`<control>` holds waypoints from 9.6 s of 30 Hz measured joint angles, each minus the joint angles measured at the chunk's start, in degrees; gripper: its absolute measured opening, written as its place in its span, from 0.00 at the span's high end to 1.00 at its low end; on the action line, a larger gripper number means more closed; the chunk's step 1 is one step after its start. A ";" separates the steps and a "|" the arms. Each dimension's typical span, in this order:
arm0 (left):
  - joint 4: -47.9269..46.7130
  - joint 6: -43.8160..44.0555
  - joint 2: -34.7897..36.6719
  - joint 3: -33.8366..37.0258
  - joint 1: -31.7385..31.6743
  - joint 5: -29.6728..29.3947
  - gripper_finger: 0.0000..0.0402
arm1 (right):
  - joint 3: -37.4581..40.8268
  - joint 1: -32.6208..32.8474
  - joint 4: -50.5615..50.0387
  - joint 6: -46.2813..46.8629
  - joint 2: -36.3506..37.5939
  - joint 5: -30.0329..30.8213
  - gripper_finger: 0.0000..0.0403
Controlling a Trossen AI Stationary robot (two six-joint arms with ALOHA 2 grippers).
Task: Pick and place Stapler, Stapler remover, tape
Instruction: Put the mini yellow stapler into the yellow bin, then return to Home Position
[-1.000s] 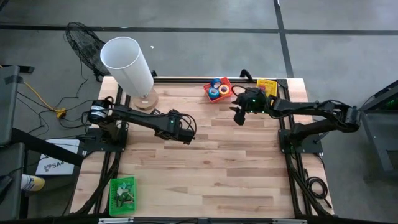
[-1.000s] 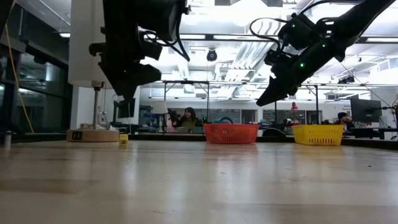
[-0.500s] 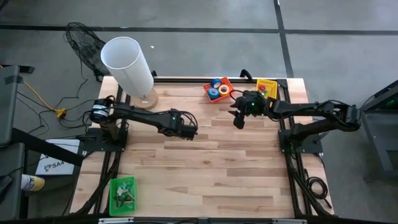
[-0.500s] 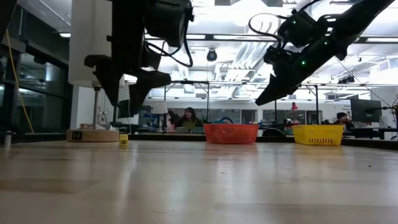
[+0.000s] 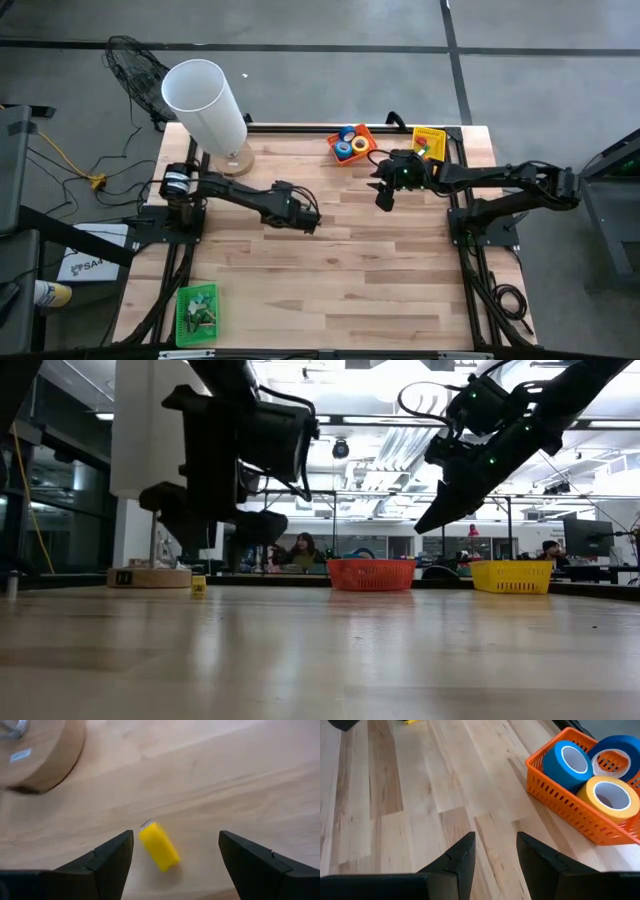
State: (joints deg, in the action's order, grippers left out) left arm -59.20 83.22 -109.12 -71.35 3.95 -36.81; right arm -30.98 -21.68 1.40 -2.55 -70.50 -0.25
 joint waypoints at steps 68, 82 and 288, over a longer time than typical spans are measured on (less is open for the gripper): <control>12.34 5.33 -5.79 6.55 5.46 -5.75 0.74 | -0.03 -0.01 -2.66 1.55 0.00 1.13 0.66; 13.61 -20.89 -6.03 0.52 5.48 -6.11 0.80 | 1.22 2.18 -2.79 -9.70 0.00 -14.38 0.66; 96.49 -106.15 29.14 44.09 -5.20 23.79 0.52 | 22.40 -11.25 9.67 0.81 34.98 -20.53 0.44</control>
State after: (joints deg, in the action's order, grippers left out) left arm 37.29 -22.93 -79.98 -27.26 -1.26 -13.02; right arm -8.58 -32.93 11.06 -1.74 -35.52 -20.78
